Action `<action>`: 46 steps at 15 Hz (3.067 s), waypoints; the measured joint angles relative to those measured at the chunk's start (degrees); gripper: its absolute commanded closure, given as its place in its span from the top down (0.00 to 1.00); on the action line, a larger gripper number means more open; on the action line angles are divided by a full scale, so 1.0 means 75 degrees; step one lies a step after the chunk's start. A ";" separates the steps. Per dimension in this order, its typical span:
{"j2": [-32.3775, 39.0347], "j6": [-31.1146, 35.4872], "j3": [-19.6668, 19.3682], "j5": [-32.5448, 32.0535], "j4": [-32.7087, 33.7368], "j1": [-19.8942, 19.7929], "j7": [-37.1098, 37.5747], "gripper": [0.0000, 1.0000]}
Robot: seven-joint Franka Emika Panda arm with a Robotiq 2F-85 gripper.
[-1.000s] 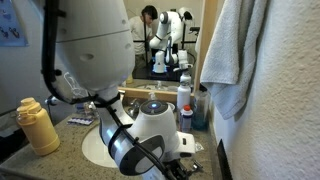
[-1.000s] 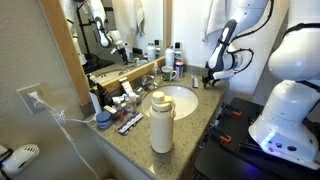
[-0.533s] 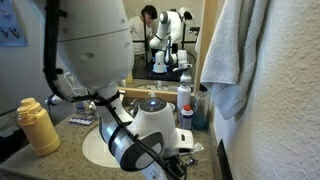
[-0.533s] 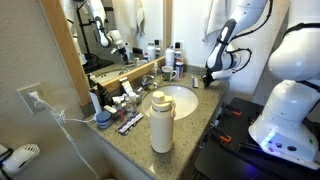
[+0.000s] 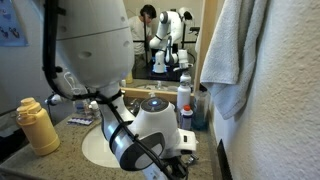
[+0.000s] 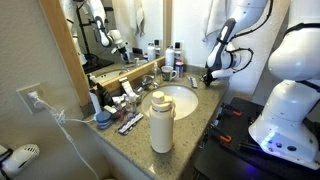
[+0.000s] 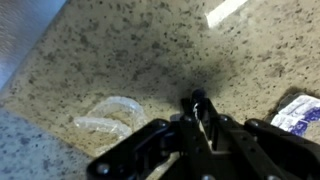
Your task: Move the shaving stick to the left side of the sink counter
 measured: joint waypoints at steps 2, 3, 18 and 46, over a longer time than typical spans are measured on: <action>-0.0172 0.0000 -0.0054 0.0280 -0.0033 0.0040 0.0026 0.03; -0.0296 0.0000 -0.0072 0.0404 -0.0072 0.0052 0.0045 0.03; -0.3613 -0.1050 -0.0530 -0.0439 -0.1581 0.2067 0.0644 0.03; -0.0333 -0.4186 0.1087 -0.1363 0.3404 0.5918 -0.0172 0.03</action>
